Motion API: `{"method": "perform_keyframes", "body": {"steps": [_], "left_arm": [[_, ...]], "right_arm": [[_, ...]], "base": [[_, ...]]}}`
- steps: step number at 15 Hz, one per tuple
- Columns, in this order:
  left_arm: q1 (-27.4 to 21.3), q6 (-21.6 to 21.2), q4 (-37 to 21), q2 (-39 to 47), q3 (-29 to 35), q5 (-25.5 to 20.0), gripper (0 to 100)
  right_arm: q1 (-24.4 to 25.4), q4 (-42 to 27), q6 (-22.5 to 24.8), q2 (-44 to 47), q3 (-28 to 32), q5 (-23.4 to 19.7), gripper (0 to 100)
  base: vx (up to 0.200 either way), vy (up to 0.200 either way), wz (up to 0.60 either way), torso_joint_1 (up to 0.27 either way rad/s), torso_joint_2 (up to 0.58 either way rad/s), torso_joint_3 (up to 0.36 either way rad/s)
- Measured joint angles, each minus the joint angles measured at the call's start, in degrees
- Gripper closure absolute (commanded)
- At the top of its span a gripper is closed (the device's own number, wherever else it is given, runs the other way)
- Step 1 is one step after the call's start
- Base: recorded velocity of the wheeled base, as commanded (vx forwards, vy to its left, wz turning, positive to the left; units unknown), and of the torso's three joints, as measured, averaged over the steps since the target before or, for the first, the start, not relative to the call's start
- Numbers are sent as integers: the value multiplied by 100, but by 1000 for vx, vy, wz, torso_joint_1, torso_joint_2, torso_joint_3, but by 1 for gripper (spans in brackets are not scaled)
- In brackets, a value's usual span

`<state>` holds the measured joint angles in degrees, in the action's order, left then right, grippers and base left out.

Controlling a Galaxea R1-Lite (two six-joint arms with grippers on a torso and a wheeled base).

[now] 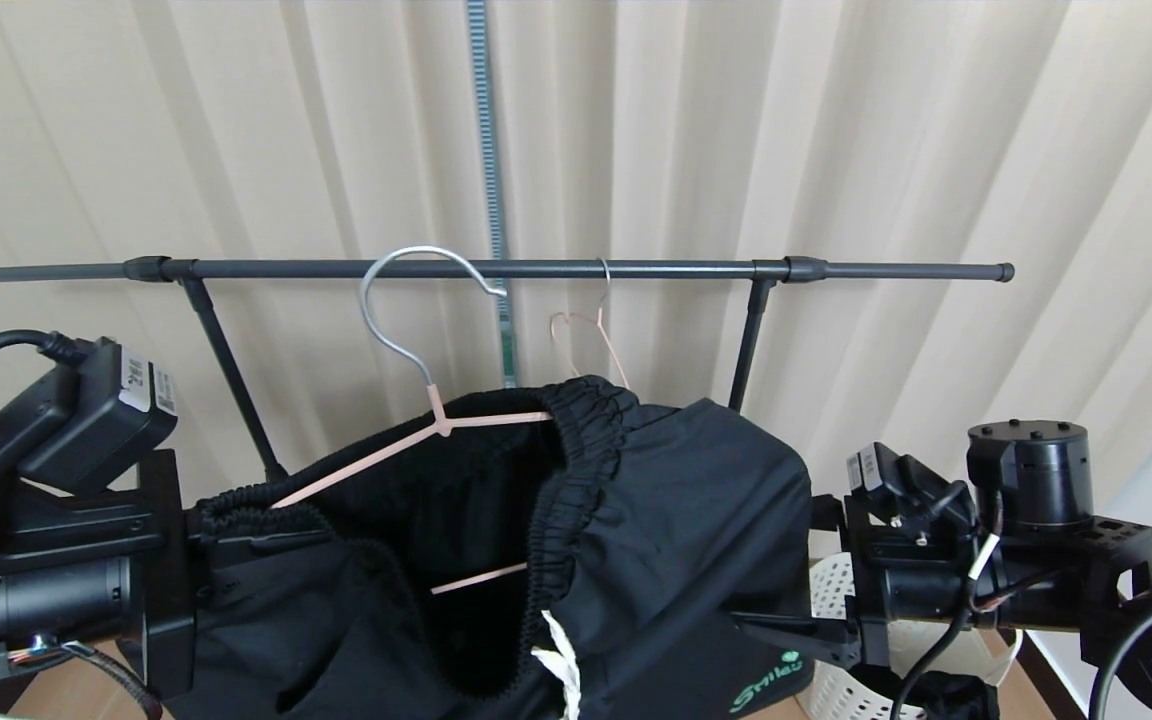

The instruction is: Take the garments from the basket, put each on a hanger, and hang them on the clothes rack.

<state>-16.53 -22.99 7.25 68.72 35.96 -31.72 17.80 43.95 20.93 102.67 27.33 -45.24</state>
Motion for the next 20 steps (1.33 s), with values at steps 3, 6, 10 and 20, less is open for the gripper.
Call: {"method": "perform_keyframes", "body": {"steps": [3,6,10,20], "left_arm": [[0,13,2,-78,-11,-2,100],[0,15,0,-135,-30,-2,100],[16,20,-6,-251,-71,-2,100],[306,123,-9,-463,-176,-20,100]], "right_arm": [[-30,102,-2,216,4,93,0],[-74,105,-2,328,17,148,100],[-273,112,2,457,98,148,100],[-653,105,94,667,260,139,100]], "base": [[0,0,0,0,0,0],[0,0,0,0,0,0],[0,0,0,0,0,0],[0,0,0,0,0,0]]}}
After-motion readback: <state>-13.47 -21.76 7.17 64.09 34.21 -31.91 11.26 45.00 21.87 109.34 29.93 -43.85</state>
